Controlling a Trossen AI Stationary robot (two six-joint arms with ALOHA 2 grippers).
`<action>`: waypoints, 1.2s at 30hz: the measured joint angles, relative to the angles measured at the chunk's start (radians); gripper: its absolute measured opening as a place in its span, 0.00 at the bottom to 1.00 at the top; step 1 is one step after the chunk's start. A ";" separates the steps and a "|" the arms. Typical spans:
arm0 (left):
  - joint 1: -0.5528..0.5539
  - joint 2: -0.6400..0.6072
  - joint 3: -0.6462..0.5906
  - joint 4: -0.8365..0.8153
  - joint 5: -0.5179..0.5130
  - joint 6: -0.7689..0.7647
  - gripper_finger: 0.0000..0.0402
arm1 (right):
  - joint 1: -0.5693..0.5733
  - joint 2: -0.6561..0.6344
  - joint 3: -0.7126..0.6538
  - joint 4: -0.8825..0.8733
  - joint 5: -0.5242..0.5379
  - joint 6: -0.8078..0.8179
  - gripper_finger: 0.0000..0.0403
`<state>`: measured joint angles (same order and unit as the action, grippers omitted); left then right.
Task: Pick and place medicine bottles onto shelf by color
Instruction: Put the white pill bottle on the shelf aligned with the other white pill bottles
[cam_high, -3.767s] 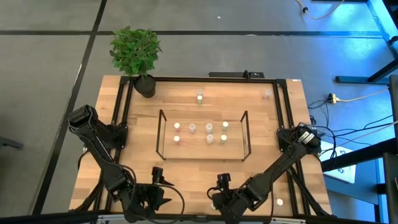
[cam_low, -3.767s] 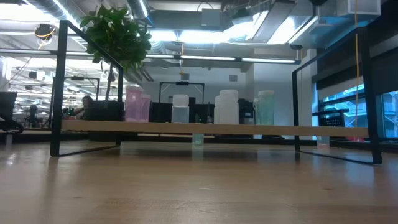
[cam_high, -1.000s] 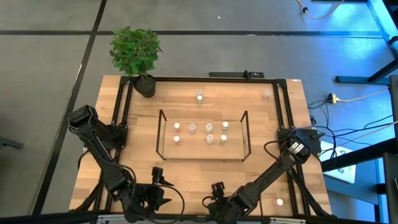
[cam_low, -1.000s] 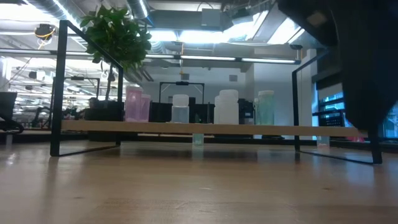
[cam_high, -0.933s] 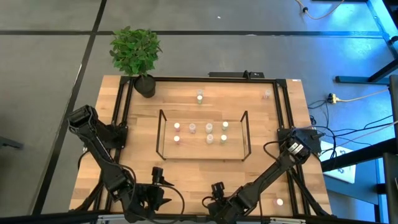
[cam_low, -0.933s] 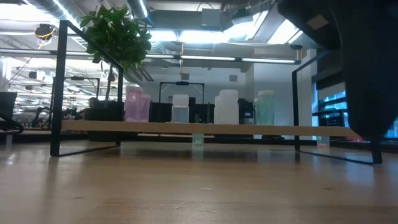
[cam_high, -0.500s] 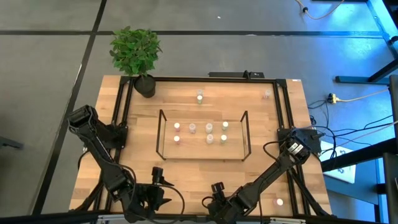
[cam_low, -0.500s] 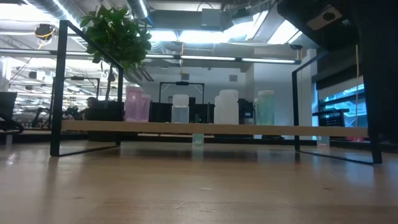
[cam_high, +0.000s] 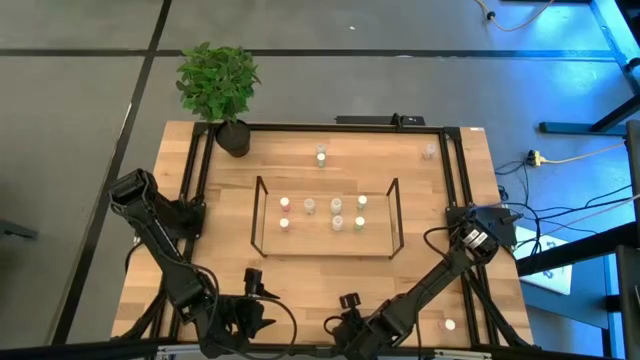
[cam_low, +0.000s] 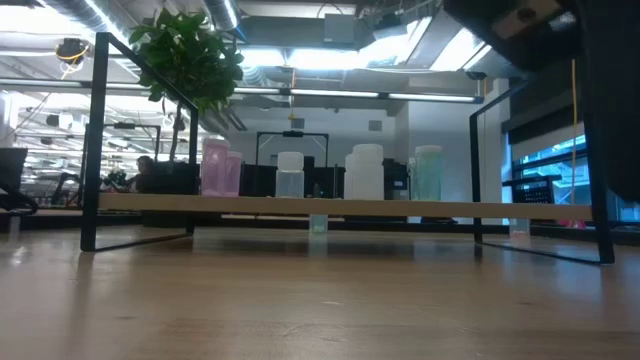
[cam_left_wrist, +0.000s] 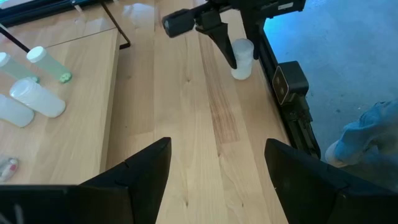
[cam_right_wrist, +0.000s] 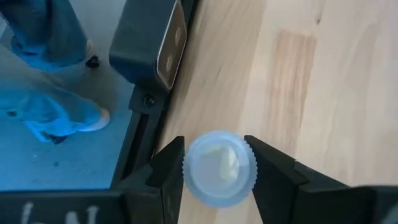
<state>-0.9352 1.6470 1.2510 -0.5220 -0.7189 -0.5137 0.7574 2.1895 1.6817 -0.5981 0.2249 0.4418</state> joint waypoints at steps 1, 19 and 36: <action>0.000 0.000 0.000 0.000 0.000 0.000 0.63 | 0.000 0.000 0.007 -0.007 0.014 0.000 0.38; 0.000 0.000 0.000 0.000 0.000 0.000 0.63 | -0.046 0.000 0.237 -0.261 0.028 -0.028 0.36; 0.000 0.000 0.000 0.000 0.000 0.000 0.63 | -0.164 -0.009 0.342 -0.420 0.122 -0.001 0.36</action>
<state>-0.9353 1.6470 1.2510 -0.5224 -0.7189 -0.5135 0.5931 2.1801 2.0235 -1.0177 0.3469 0.4409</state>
